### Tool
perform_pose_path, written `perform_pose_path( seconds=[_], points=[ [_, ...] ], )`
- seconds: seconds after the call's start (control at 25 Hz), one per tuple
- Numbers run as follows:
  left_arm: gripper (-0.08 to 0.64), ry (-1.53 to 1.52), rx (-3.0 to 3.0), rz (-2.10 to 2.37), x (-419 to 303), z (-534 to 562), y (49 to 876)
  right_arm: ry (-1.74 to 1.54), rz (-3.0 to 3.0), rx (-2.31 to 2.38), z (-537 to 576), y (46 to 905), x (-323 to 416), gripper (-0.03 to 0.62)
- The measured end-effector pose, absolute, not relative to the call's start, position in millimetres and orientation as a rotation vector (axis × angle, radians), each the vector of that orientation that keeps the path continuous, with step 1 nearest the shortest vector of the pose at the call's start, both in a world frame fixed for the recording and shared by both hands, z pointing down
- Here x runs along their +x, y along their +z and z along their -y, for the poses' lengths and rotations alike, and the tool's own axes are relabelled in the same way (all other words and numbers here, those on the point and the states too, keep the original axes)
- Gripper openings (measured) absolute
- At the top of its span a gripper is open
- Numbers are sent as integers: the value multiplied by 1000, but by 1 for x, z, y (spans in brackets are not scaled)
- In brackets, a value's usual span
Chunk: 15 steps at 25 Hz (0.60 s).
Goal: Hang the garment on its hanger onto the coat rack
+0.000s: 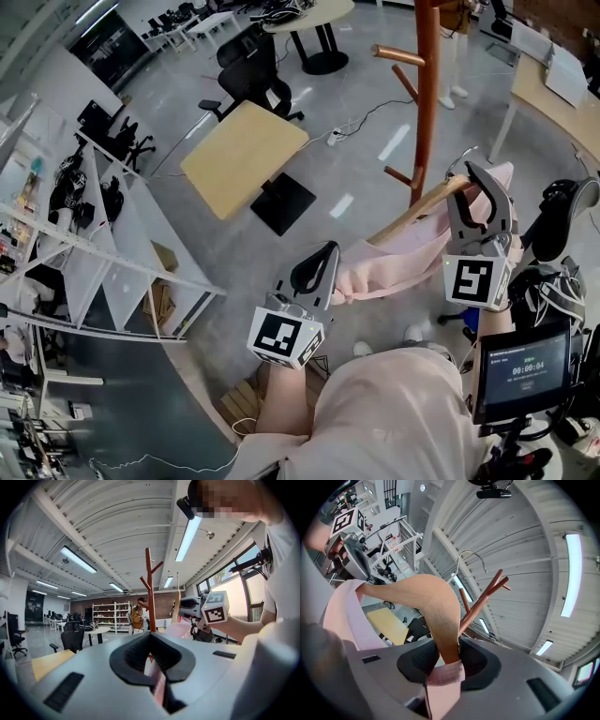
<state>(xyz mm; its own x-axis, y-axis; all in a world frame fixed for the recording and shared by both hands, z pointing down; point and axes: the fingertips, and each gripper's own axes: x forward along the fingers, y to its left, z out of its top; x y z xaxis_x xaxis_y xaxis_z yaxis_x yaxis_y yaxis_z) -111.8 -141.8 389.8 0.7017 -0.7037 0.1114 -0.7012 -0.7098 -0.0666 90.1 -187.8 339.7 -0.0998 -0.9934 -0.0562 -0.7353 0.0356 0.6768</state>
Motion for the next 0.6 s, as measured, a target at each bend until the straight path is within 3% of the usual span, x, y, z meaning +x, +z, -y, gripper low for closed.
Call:
perform_pose_path(
  seconds=[0.6],
  points=[
    [6, -172, -2757, -944, -38, 174, 277, -1031, 1946, 1798, 228, 230, 133, 126]
  ],
)
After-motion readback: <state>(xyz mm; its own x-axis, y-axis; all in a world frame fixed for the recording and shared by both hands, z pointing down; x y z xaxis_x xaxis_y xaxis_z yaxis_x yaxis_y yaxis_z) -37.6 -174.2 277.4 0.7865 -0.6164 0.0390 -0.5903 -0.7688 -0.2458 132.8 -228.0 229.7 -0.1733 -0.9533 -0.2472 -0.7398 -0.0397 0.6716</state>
